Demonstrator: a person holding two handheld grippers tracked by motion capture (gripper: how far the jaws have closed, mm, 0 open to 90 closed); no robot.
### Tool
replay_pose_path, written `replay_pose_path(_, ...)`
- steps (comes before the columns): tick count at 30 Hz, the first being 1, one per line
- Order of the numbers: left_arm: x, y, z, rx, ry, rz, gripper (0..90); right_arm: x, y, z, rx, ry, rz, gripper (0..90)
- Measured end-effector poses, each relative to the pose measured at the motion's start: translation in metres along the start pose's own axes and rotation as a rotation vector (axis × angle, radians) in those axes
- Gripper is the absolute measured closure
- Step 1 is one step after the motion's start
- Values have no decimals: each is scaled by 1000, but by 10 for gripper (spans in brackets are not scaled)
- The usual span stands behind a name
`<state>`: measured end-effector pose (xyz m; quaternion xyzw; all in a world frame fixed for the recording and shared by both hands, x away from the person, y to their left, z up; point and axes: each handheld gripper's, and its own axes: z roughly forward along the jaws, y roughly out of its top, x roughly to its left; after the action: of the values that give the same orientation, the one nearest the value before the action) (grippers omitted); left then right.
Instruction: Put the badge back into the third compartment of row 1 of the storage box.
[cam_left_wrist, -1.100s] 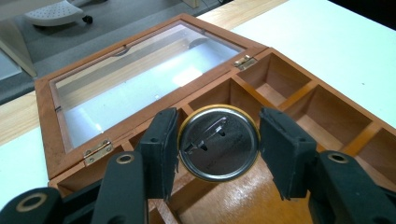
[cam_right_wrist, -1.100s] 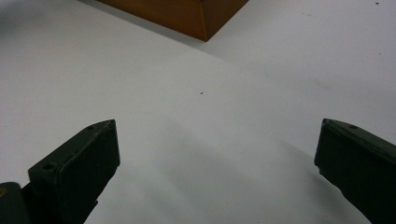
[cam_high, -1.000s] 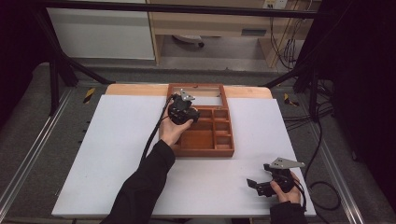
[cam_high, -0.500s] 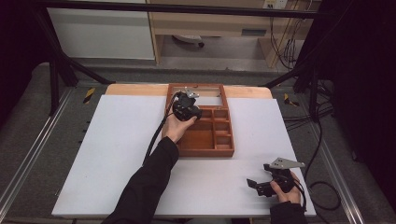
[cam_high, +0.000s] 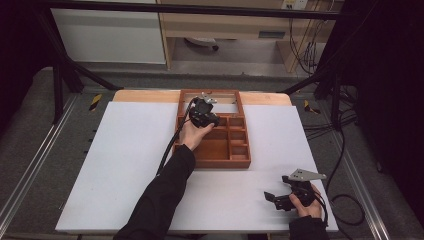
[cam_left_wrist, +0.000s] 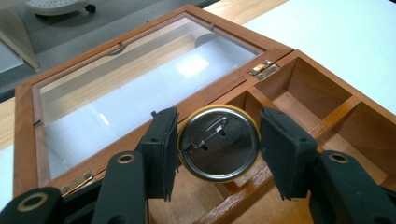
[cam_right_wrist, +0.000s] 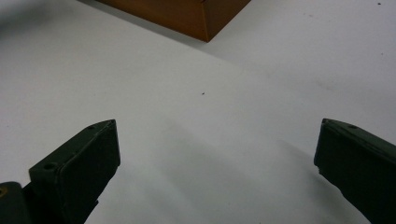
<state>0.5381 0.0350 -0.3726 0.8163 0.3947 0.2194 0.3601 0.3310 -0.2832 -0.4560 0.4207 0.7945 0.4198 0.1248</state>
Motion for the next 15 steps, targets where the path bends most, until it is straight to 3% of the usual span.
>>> replay_pose_path(15,-11,7,19,16,-3,25,477,0,0,0,0,-2,2,9)
